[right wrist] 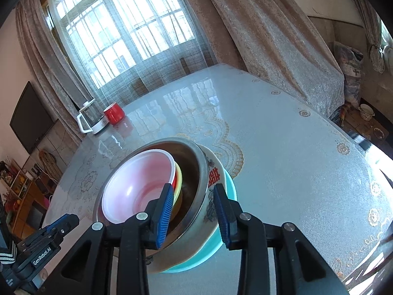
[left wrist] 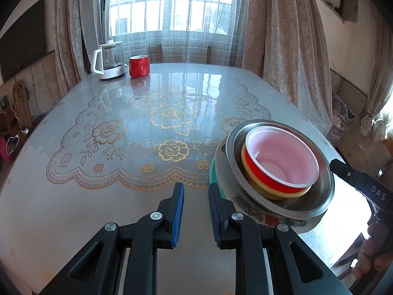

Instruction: Organize plates and bowls

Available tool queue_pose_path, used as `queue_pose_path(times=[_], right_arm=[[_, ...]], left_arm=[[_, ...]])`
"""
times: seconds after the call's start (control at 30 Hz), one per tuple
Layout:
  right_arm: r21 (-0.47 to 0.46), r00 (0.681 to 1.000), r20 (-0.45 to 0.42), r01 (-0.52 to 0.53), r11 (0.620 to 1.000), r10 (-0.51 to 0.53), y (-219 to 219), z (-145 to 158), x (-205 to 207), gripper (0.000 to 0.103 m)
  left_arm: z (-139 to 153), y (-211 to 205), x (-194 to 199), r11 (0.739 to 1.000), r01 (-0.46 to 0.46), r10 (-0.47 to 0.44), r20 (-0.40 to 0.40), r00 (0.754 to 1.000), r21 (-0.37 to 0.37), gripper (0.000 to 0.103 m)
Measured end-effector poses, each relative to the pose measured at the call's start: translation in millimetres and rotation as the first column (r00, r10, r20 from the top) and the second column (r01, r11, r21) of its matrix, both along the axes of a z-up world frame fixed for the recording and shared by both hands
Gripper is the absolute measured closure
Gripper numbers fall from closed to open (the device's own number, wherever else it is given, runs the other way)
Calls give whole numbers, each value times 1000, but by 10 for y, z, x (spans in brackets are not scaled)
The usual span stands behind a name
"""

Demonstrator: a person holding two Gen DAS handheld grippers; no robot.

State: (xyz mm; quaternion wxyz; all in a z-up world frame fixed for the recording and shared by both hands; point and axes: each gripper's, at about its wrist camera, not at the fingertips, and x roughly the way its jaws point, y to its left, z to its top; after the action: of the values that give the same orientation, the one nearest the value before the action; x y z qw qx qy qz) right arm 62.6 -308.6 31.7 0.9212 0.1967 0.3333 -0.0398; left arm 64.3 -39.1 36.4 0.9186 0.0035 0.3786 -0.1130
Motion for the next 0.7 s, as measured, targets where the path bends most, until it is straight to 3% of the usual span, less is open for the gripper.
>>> queue_pose_path(times=[0.13, 0.37, 0.7], right_arm=[[-64, 1000, 19, 19, 998, -18, 107, 54, -100, 64], [-153, 998, 56, 1, 988, 8, 396, 72, -220, 63], [-169, 998, 46, -25, 985, 33, 563, 34, -226, 61]], left_arm=[[-27, 58, -73, 998, -62, 62, 16, 998, 26, 77], [-95, 119, -167, 995, -94, 94, 19, 995, 35, 75], [-26, 119, -300, 997, -75, 73, 61, 995, 21, 59]])
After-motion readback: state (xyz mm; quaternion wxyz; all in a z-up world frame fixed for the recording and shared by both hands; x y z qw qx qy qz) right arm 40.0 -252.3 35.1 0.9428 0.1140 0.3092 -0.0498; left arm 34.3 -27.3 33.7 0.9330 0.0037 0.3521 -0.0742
